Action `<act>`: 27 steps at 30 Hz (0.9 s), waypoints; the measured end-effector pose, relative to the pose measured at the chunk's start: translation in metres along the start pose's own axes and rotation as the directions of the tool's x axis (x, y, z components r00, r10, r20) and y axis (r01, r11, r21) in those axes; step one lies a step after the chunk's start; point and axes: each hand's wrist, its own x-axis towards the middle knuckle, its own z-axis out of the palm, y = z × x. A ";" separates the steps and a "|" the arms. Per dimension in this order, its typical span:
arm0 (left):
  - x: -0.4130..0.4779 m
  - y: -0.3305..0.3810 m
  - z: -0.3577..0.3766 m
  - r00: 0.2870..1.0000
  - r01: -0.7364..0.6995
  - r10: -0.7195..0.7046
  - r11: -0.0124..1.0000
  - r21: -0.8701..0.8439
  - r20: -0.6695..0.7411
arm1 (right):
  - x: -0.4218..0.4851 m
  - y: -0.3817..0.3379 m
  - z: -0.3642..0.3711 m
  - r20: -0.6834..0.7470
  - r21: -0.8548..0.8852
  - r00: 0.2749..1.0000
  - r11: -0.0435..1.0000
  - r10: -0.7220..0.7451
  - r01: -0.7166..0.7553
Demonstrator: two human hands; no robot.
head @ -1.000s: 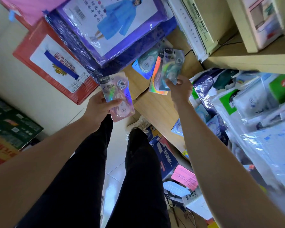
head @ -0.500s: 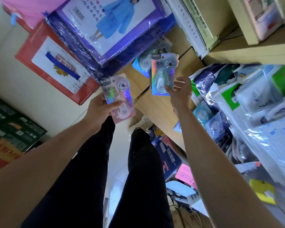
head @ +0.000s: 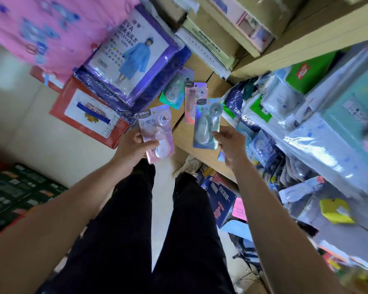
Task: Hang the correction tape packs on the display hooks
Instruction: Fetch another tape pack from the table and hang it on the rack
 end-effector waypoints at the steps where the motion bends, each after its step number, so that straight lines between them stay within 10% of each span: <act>1: -0.010 0.011 0.000 1.000 -0.025 0.024 0.999 0.030 0.015 | -0.016 -0.008 -0.008 -0.008 -0.009 1.000 1.000 -0.022 0.022; 9: -0.098 0.137 0.015 0.927 -0.367 0.339 0.907 0.205 0.160 | -0.154 -0.098 -0.089 -0.135 -0.040 0.940 0.950 -0.313 0.310; 19: -0.214 0.275 0.059 0.509 -0.859 0.774 0.424 0.287 0.377 | -0.291 -0.193 -0.186 -0.385 -0.184 0.674 0.767 -0.631 0.614; 27: -0.284 0.373 0.103 0.175 -0.945 0.871 0.018 0.327 0.459 | -0.368 -0.241 -0.248 -0.577 -0.388 0.290 0.568 -0.764 0.726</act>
